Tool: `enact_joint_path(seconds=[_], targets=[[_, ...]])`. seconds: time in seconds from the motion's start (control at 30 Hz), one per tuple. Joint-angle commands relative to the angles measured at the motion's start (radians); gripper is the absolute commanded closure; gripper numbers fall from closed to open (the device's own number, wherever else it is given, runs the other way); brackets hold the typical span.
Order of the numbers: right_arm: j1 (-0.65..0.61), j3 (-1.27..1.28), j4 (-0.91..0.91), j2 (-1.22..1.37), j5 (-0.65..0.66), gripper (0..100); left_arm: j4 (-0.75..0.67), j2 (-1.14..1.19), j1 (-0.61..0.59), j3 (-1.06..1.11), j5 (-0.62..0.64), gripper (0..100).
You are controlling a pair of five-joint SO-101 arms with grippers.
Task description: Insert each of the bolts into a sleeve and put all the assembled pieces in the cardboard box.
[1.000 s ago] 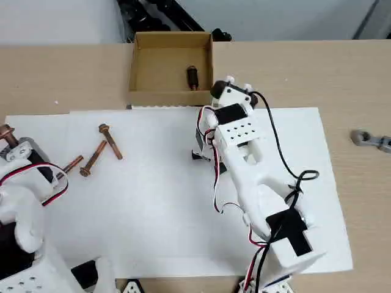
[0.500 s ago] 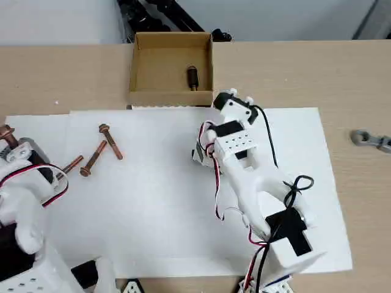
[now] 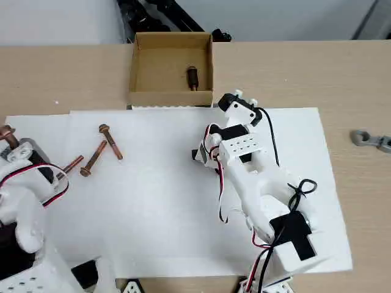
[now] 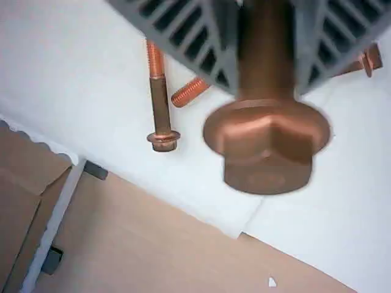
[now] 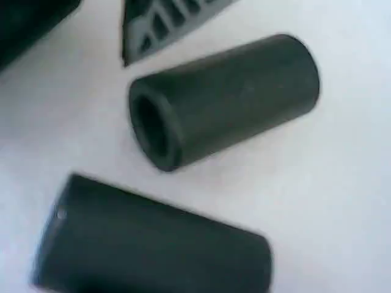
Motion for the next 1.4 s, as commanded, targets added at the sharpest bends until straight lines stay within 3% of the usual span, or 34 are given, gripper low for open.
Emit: enact_joint_path(seconds=[0.0,0.13,0.37,0.93,1.1,1.37], targets=[[0.041,0.002,-0.018,0.002,-0.003,72.4,-0.034,-0.009,0.008,-0.002,-0.005,99],[0.041,0.002,-0.015,0.002,0.002,74.0,-0.034,-0.009,0.008,-0.001,-0.003,99],[0.041,0.002,-0.016,0.002,0.074,98.8,-0.034,-0.015,0.006,-0.001,-0.005,99],[0.033,-0.003,0.134,-0.065,0.210,98.8,-0.034,-0.015,0.006,-0.001,-0.005,99],[-0.001,0.002,0.137,-0.229,0.322,98.7,-0.046,-0.015,0.006,-0.001,-0.005,99],[-0.176,0.002,0.268,-0.506,0.701,98.7,-0.153,-0.011,0.008,0.050,-0.005,99]])
